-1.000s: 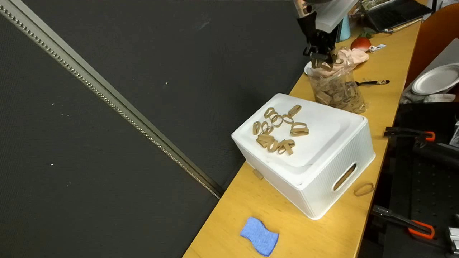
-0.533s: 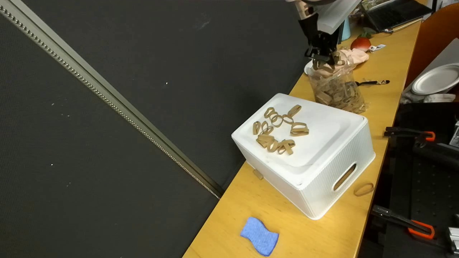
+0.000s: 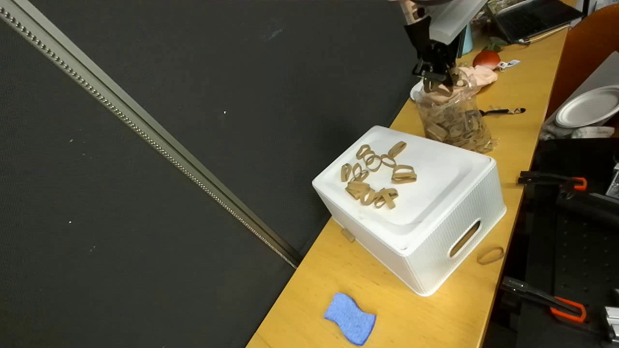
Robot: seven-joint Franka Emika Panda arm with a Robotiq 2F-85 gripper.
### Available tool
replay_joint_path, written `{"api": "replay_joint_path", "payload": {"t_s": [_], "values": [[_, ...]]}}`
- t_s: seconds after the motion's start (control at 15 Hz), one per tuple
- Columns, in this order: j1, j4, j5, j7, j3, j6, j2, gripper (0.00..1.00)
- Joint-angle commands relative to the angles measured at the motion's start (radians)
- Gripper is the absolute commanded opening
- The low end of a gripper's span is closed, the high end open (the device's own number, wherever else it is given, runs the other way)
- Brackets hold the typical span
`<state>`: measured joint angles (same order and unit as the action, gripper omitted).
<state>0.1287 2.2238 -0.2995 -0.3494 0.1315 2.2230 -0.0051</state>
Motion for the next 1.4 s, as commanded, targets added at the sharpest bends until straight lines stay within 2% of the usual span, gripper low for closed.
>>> {"api": "replay_joint_path", "payload": {"t_s": [0.0,0.07,0.13,0.2,0.67,0.87,1.33], "values": [[0.007,0.013,0.004,0.014,0.005,0.015,-0.018,0.02],[0.008,0.013,0.004,0.014,0.006,0.015,-0.019,0.08],[0.01,0.015,0.006,0.014,0.008,0.016,-0.02,0.19],[0.011,0.014,0.008,0.016,0.009,0.014,-0.022,0.35],[0.02,0.014,0.012,0.018,0.016,0.015,-0.024,0.84],[0.021,0.011,0.012,0.018,0.014,0.007,-0.03,1.0],[-0.029,-0.007,0.086,0.077,-0.038,-0.001,-0.067,1.0]]}}
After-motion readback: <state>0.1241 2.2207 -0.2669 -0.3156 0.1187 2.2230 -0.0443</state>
